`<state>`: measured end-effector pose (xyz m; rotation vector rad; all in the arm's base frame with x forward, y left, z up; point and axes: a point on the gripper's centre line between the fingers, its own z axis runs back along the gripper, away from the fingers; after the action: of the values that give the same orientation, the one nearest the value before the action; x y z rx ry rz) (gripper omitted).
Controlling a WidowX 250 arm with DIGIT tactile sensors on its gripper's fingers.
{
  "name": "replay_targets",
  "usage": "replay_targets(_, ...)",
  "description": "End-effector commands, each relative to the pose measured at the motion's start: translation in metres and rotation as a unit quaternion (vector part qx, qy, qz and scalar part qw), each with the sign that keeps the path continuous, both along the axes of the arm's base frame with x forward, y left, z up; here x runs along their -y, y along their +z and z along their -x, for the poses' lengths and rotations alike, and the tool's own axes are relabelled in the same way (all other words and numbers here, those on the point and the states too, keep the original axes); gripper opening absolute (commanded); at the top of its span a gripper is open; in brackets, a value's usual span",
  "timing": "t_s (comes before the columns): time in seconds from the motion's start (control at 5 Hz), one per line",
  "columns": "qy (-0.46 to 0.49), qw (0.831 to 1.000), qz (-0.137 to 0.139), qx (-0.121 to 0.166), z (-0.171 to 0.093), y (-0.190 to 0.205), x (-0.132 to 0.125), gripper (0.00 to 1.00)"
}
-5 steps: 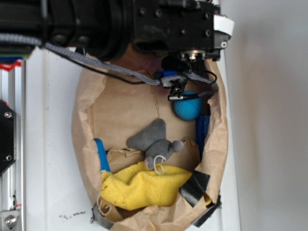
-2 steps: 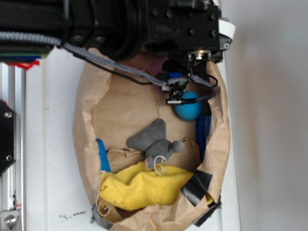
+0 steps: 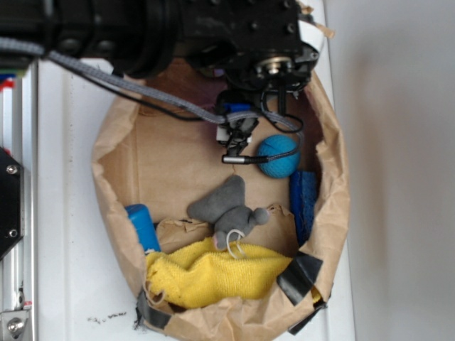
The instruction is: Grab the green animal.
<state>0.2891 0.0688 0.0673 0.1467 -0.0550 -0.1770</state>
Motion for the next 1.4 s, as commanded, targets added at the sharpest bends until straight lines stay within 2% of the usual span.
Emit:
replay_targets(0.0, 0.003, 0.999, -0.013, 0.032, -0.007, 0.015, -0.006, 1.0)
replay_targets(0.4, 0.049, 0.997, -0.03, 0.044, -0.025, 0.015, -0.034, 1.0)
replay_targets(0.6, 0.057, 0.997, -0.035, 0.048, -0.028, 0.017, -0.039, 1.0)
replay_targets(1.2, 0.051, 0.998, -0.022, 0.036, -0.027, 0.015, -0.043, 1.0)
